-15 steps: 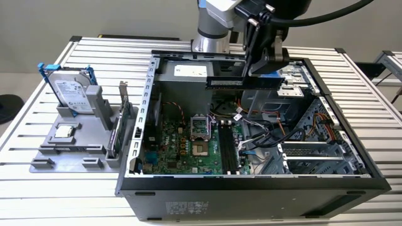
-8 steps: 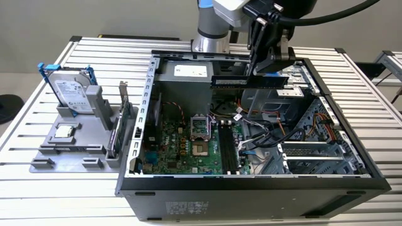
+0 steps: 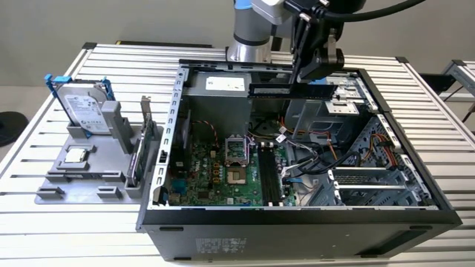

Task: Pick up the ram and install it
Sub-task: 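Pick up the ram and move it above insertion slot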

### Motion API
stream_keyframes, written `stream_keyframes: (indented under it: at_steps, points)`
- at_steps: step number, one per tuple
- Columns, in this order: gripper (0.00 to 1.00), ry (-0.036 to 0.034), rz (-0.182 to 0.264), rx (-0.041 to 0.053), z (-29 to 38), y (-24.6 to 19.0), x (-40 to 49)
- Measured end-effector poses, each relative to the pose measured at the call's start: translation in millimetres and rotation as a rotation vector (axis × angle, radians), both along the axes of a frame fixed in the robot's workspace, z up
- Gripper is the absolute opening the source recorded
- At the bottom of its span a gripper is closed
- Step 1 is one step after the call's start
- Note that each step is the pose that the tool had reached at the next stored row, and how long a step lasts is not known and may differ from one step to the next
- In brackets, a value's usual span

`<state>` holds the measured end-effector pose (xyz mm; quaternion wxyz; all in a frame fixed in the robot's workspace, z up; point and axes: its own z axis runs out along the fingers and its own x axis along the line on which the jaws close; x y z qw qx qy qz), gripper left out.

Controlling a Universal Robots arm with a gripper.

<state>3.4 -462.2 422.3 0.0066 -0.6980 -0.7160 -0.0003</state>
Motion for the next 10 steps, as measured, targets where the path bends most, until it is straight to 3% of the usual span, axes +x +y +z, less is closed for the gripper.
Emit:
stream_keyframes:
  at_steps: [3, 10]
  points:
    - [0.00, 0.0000, 0.001, -0.0003, -0.5, 9.2, 1.0]
    - [0.00, 0.0001, -0.012, -0.0001, -0.6, 10.3, 2.1]
